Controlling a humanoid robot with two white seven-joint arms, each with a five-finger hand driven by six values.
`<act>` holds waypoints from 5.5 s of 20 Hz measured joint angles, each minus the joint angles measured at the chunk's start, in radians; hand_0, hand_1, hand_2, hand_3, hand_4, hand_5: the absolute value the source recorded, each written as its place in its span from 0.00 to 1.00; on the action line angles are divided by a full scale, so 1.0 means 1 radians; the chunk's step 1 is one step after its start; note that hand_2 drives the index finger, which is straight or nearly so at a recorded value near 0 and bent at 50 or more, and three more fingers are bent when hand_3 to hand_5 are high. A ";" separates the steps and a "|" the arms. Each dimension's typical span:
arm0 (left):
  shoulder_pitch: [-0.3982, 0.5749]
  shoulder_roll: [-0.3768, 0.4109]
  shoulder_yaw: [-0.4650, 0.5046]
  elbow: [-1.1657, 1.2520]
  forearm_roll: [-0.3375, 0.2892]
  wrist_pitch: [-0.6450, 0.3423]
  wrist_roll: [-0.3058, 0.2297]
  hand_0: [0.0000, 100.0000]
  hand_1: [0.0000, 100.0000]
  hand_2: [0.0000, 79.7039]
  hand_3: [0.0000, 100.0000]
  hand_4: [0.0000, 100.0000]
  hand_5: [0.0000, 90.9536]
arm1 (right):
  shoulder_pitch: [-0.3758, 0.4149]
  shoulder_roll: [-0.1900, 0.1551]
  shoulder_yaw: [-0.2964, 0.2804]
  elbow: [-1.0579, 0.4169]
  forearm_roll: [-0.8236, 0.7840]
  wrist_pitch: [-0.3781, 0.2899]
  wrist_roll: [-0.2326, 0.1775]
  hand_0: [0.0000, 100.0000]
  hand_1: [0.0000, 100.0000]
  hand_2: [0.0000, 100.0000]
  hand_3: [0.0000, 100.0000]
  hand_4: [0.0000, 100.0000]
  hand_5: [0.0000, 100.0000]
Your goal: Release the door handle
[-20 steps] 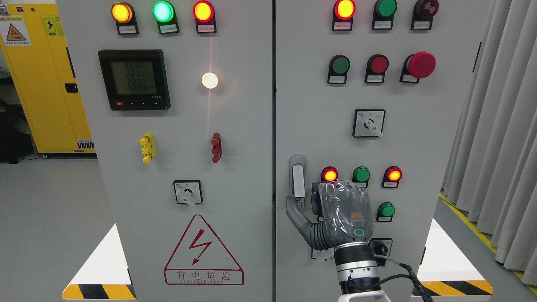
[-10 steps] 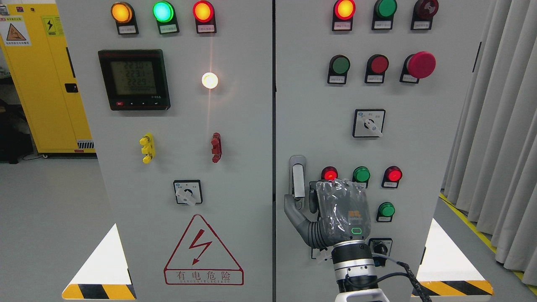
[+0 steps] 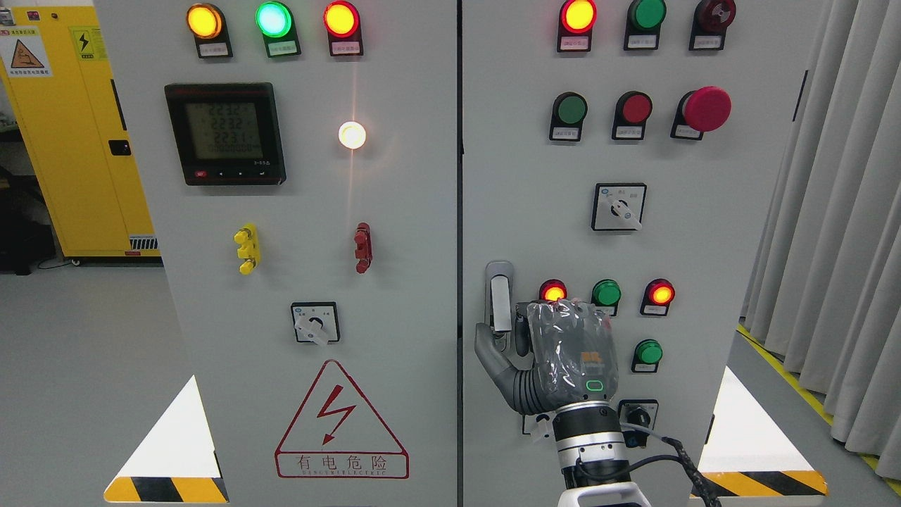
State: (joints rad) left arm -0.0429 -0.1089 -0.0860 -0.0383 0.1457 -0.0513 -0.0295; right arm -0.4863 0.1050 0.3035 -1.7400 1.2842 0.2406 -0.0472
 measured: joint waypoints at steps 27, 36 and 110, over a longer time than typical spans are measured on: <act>0.000 0.000 0.000 0.000 0.000 0.000 0.000 0.12 0.56 0.00 0.00 0.00 0.00 | 0.006 0.003 -0.007 -0.003 0.005 0.020 -0.005 0.70 0.41 0.92 1.00 1.00 1.00; 0.000 0.000 0.000 0.000 0.000 0.000 0.000 0.12 0.56 0.00 0.00 0.00 0.00 | 0.009 0.001 -0.009 -0.007 0.006 0.024 -0.009 0.71 0.43 0.92 1.00 1.00 1.00; 0.000 0.000 0.000 0.000 0.000 0.000 0.000 0.12 0.56 0.00 0.00 0.00 0.00 | 0.002 -0.019 -0.062 -0.030 -0.009 0.026 -0.016 0.59 0.44 0.92 1.00 1.00 1.00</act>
State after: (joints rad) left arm -0.0430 -0.1089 -0.0860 -0.0384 0.1457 -0.0513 -0.0295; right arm -0.4847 0.0857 0.2412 -1.7697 1.2756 0.2667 -0.0634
